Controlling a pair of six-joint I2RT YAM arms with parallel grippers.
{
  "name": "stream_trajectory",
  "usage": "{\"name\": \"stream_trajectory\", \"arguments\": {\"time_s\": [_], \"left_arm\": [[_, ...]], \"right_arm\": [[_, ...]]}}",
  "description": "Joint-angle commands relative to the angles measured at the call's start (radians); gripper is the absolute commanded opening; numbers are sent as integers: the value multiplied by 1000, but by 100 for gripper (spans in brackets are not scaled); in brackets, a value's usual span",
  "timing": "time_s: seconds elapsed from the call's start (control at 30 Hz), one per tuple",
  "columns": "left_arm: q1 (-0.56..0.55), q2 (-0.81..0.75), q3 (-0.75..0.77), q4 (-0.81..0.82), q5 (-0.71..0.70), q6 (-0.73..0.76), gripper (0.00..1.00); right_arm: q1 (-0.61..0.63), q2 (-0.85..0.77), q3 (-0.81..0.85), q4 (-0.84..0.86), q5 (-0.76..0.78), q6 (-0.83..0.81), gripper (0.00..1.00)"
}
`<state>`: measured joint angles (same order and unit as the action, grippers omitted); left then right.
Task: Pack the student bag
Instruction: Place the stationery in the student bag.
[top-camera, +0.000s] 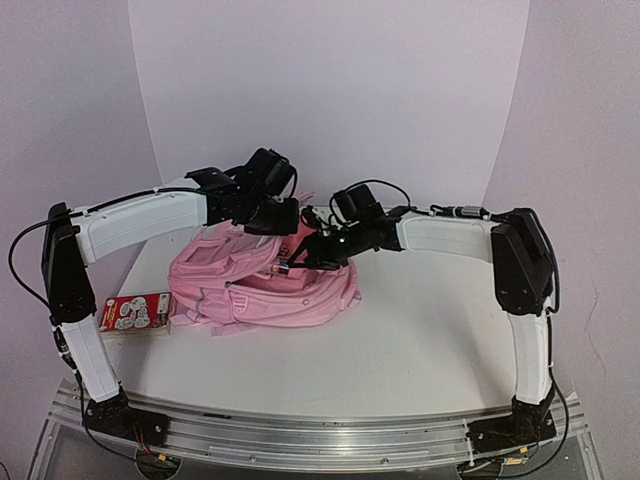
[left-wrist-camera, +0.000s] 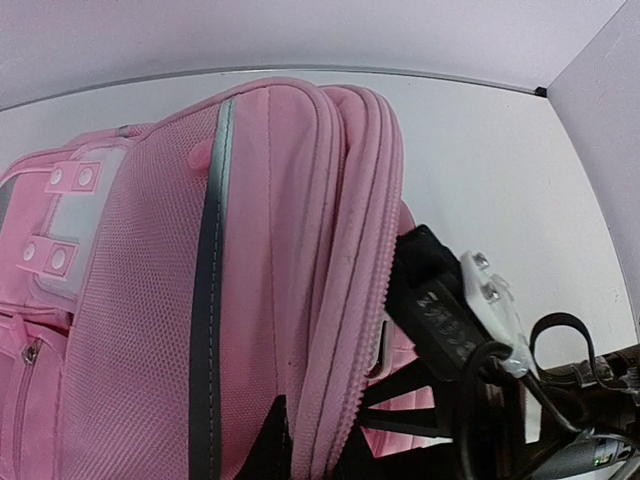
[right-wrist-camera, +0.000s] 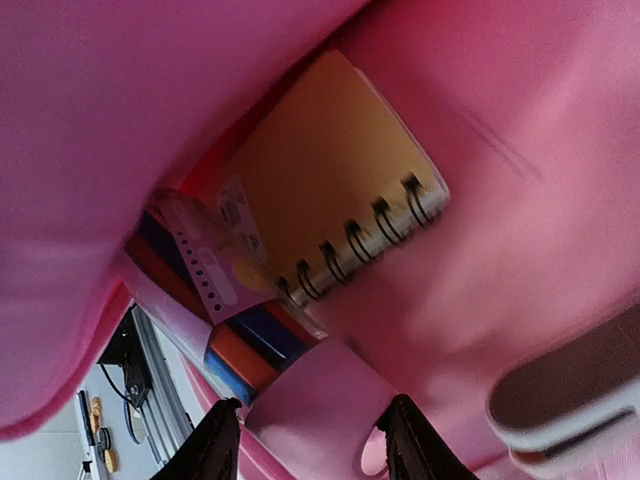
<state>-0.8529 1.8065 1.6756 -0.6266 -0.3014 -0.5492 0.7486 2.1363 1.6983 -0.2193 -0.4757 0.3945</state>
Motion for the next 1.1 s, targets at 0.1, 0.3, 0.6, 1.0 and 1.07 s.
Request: {"name": "stream_trajectory", "arguments": {"time_s": [0.1,0.3,0.6,1.0,1.07], "left_arm": [[-14,-37,28,188,70,-30,0],[-13,-18,14,183,48,-54,0],[-6,-38,-63,200,51,-69,0],[-2,-39,-64,219,79,-47,0],[-2,-33,-56,217,80,-44,0]], "right_arm": [[89,185,282,93,35,102,34],[89,94,192,113,180,90,57],[67,-268,-221,172,352,-10,83],[9,-191,-287,174,385,180,82],[0,-135,-236,175,362,202,80]]}}
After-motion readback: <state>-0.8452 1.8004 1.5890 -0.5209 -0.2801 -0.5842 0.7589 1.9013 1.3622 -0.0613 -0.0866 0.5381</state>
